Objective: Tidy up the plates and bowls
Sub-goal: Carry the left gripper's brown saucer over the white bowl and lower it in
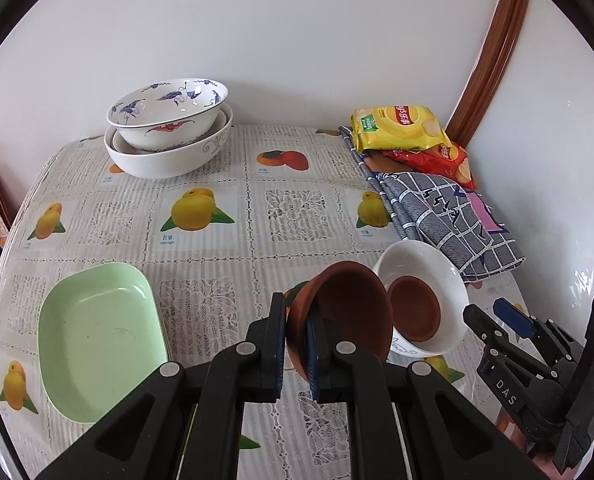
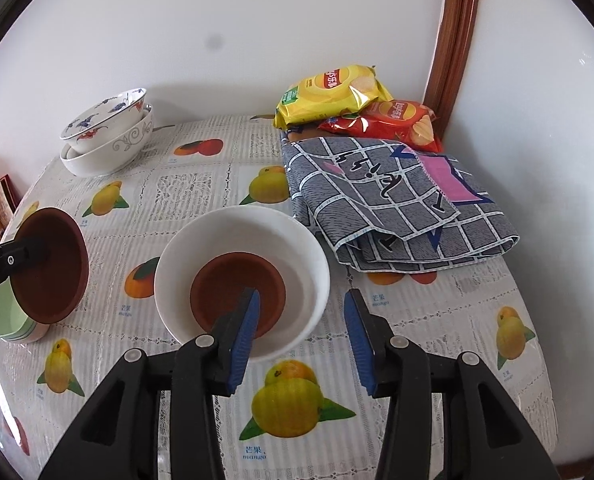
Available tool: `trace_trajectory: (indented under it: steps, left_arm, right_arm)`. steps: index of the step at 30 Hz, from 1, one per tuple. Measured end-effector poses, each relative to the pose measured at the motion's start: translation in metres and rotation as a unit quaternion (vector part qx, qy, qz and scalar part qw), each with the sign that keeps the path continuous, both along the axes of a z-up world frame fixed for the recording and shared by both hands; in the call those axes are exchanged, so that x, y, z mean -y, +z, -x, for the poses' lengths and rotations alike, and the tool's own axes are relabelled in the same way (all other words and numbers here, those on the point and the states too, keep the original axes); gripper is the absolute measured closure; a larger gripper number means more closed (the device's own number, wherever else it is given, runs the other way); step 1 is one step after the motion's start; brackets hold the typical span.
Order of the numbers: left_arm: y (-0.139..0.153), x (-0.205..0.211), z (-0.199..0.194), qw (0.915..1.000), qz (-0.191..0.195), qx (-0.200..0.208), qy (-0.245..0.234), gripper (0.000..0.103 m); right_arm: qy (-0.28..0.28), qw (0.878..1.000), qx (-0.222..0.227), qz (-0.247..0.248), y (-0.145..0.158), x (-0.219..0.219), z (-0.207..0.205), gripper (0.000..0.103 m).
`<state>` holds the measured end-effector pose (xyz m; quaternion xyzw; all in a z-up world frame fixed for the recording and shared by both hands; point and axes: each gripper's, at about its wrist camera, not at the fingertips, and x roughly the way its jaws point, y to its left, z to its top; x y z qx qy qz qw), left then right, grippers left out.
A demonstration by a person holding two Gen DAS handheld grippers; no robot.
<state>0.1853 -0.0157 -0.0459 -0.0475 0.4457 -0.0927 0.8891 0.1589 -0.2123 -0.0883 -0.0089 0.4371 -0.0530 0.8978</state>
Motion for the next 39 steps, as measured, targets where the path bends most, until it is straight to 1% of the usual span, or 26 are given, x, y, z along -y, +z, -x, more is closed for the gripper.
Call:
trace_trajectory:
  steps: [4,10,11,13,18,20,22,31,34,36,39]
  left_arm:
    - [0.005,0.01,0.009,0.9999,-0.008,0.007,-0.005,0.094]
    - [0.012,0.026,0.02,0.9997,-0.013,0.016,-0.015,0.094]
    - [0.013,0.028,0.02,0.9996,-0.013,0.016,-0.016,0.094]
    - [0.013,0.032,0.02,0.9996,-0.015,0.016,-0.015,0.094]
    - [0.012,0.039,0.019,0.9996,-0.015,0.012,-0.02,0.094]
    - [0.011,0.043,0.017,0.9996,-0.014,0.009,-0.021,0.094]
    - [0.01,0.046,0.014,0.9996,-0.014,0.008,-0.023,0.094]
    - [-0.002,0.073,0.0,0.999,-0.012,-0.009,-0.041,0.094]
    - [-0.004,0.08,-0.004,0.9988,-0.012,-0.012,-0.046,0.094]
    - [-0.004,0.083,-0.008,0.9987,-0.013,-0.014,-0.047,0.094]
    - [-0.005,0.087,-0.012,0.9987,-0.021,-0.012,-0.046,0.094]
  right_arm:
    - [-0.008,1.0,0.009,0.001,0.008,0.011,0.016,0.059]
    - [-0.023,1.0,0.007,-0.007,0.013,0.034,0.035,0.058]
    - [-0.027,1.0,0.004,-0.007,0.013,0.038,0.038,0.057]
    - [-0.038,0.999,0.001,-0.003,0.014,0.046,0.043,0.05]
    - [-0.058,0.998,0.0,0.001,0.015,0.064,0.055,0.048]
    - [-0.071,0.997,-0.008,0.006,0.013,0.071,0.057,0.048]
    - [-0.066,0.998,-0.008,-0.002,0.011,0.076,0.059,0.048]
    - [-0.079,0.996,-0.024,-0.017,0.003,0.094,0.057,0.048]
    - [-0.08,0.996,-0.022,-0.015,0.003,0.096,0.055,0.048]
    - [-0.079,0.997,-0.008,-0.017,0.005,0.098,0.056,0.048]
    - [-0.075,0.997,-0.007,-0.017,0.006,0.098,0.054,0.048]
